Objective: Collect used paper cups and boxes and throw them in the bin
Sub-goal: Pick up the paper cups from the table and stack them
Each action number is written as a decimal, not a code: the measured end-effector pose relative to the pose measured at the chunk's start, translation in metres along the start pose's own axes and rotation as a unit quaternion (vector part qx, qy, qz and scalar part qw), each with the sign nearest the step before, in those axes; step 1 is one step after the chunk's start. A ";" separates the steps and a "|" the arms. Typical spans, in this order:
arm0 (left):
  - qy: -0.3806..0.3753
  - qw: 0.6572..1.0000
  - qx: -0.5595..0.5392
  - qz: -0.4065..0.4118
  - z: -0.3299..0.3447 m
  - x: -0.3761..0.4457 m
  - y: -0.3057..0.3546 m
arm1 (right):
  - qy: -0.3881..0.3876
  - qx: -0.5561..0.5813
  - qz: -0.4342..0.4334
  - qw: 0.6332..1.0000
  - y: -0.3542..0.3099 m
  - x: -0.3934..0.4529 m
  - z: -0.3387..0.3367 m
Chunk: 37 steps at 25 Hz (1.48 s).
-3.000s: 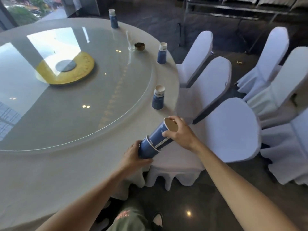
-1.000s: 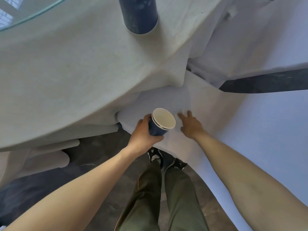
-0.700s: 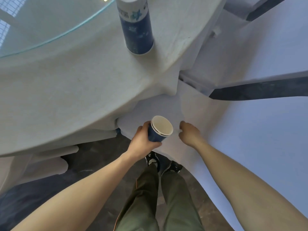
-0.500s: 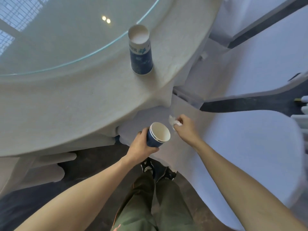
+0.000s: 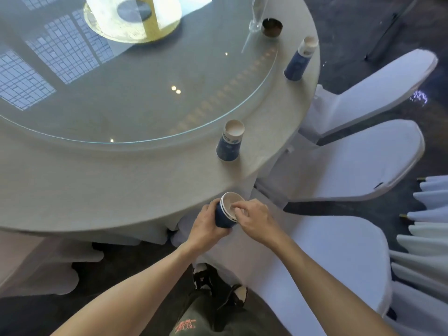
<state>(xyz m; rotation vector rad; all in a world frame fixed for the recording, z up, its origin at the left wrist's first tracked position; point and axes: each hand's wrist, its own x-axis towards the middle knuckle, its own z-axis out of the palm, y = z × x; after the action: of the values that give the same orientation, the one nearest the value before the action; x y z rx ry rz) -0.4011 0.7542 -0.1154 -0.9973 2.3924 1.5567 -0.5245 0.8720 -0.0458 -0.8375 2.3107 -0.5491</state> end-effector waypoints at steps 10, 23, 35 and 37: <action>0.030 0.997 -0.049 -0.047 -0.040 -0.009 -0.023 | 0.157 -0.269 -0.144 0.939 -0.056 0.124 -0.059; 0.007 0.996 -0.076 -0.045 -0.057 -0.020 -0.036 | 0.105 -0.198 0.016 0.974 -0.032 0.135 -0.054; 0.088 0.985 -0.149 0.024 -0.020 -0.016 0.099 | 0.111 0.142 0.129 0.975 0.077 -0.060 -0.105; 0.114 0.978 -0.169 0.044 -0.019 -0.015 0.123 | 0.123 0.180 0.113 0.969 0.090 -0.080 -0.108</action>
<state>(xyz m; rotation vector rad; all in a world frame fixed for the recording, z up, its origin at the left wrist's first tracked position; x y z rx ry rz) -0.4562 0.7767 -0.0051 -1.2027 2.3923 2.0357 -0.5864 1.0088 0.0149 -0.3428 2.3800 -0.9764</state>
